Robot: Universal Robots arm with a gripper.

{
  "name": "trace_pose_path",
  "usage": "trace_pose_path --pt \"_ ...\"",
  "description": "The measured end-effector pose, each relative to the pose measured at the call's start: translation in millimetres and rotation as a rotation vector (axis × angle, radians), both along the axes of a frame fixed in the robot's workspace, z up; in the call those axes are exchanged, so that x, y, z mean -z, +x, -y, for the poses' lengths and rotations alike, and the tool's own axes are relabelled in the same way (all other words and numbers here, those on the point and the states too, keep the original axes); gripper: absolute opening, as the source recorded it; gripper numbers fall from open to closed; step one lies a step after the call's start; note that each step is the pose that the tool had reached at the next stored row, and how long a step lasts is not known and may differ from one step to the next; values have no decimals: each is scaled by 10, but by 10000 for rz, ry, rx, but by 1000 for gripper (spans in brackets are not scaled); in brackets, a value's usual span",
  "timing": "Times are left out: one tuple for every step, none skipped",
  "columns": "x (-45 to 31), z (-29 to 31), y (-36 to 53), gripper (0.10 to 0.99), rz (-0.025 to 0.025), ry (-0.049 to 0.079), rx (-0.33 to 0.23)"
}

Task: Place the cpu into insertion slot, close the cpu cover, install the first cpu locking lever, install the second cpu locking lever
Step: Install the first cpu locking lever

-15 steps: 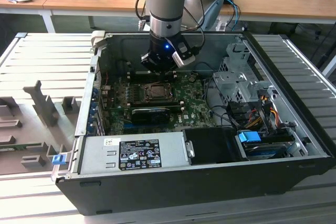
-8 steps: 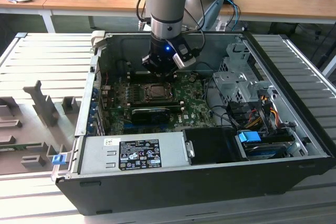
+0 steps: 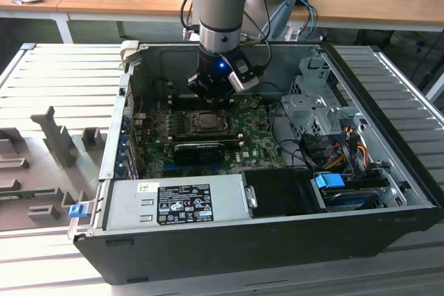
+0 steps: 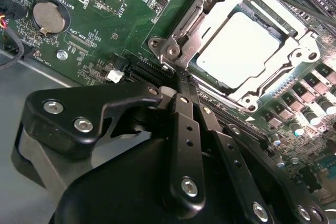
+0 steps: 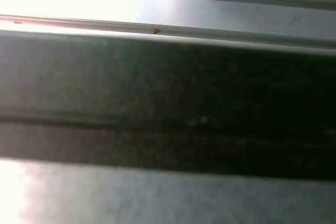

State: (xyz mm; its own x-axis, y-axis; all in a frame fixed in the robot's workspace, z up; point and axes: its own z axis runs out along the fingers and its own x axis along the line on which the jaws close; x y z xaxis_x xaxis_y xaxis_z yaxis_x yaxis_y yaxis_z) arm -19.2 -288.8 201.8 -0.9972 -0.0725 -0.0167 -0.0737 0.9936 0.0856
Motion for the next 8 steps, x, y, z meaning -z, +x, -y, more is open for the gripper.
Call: trace_pose_path --pt "0 0 0 106 0 10 2" --pt "1 0 0 106 0 20 2" --pt "1 0 0 106 1 22 2" --pt "-11 0 0 106 2 21 1" --pt "-28 0 0 106 2 24 1" --pt "-85 0 0 106 1 22 0" --pt "-137 0 0 106 0 21 0" --pt "-162 0 0 106 0 22 0"
